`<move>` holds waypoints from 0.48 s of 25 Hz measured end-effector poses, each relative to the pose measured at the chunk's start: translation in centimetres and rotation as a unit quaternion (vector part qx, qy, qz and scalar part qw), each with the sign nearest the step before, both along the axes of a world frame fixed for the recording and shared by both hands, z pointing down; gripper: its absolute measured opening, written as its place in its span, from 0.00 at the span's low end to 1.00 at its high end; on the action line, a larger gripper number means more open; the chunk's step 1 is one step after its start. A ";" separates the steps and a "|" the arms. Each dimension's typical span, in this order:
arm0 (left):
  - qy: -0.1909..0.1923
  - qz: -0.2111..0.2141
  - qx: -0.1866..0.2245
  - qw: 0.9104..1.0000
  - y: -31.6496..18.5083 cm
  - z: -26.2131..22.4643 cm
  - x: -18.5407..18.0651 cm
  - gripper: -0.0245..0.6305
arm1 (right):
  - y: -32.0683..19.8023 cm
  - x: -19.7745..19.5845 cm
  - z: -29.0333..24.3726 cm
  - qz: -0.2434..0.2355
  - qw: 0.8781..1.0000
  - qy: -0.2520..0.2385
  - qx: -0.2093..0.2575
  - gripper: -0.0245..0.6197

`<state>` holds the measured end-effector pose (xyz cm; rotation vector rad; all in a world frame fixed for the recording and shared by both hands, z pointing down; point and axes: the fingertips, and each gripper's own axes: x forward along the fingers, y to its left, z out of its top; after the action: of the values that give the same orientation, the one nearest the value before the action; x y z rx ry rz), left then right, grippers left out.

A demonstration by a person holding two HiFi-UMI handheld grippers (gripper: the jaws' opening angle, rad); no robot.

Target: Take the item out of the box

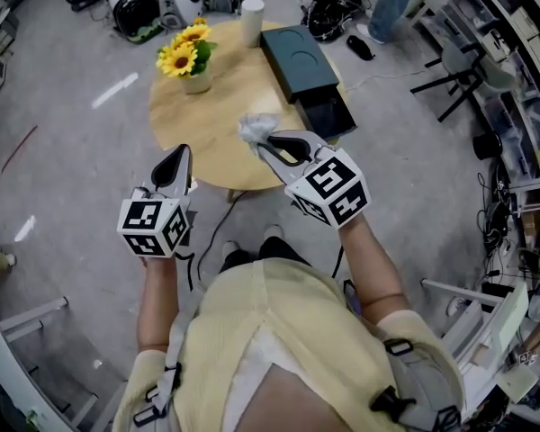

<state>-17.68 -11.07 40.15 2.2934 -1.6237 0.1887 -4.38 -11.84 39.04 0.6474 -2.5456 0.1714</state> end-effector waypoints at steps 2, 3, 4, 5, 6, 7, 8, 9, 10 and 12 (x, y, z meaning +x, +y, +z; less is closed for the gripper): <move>0.001 -0.003 -0.001 1.000 0.2 0.1 -0.2 0.03 | 0.1 -0.2 0.0 -0.001 1.000 -0.001 0.001 0.13; 0.002 -0.004 -0.001 1.000 0.3 0.1 -0.4 0.03 | 0.1 -0.4 0.0 -0.001 1.000 -0.001 0.001 0.13; 0.002 -0.006 -0.001 1.000 0.4 0.2 -0.5 0.03 | 0.2 -0.5 0.1 -0.002 1.000 0.000 0.001 0.13; 0.003 -0.007 -0.001 1.000 0.5 0.3 -0.6 0.03 | 0.2 -0.5 0.3 -0.001 1.000 0.000 0.001 0.13; 0.003 -0.008 -0.001 1.000 0.6 0.4 -0.7 0.03 | 0.3 -0.5 0.4 -0.001 1.000 0.001 0.002 0.13; 0.003 -0.009 -0.001 1.000 0.7 0.4 -0.7 0.03 | 0.3 -0.5 0.4 -0.001 1.000 0.000 0.002 0.13; 0.003 -0.010 -0.001 1.000 0.8 0.4 -0.7 0.03 | 0.4 -0.5 0.4 0.000 1.000 -0.001 0.002 0.13; 0.002 -0.011 -0.001 1.000 0.8 0.3 -0.7 0.03 | 0.4 -0.5 0.3 0.000 1.000 -0.003 0.002 0.13; 0.002 -0.011 0.000 1.000 0.8 0.2 -0.8 0.03 | 0.3 -0.5 0.2 0.001 1.000 -0.005 0.003 0.13; 0.002 -0.012 0.001 1.000 0.8 0.0 -0.7 0.03 | 0.2 -0.5 -0.1 0.003 1.000 -0.009 0.004 0.13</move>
<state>-18.41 -10.32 40.15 2.2723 -1.6495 0.1766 -4.86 -11.63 38.95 0.6585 -2.5623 0.1699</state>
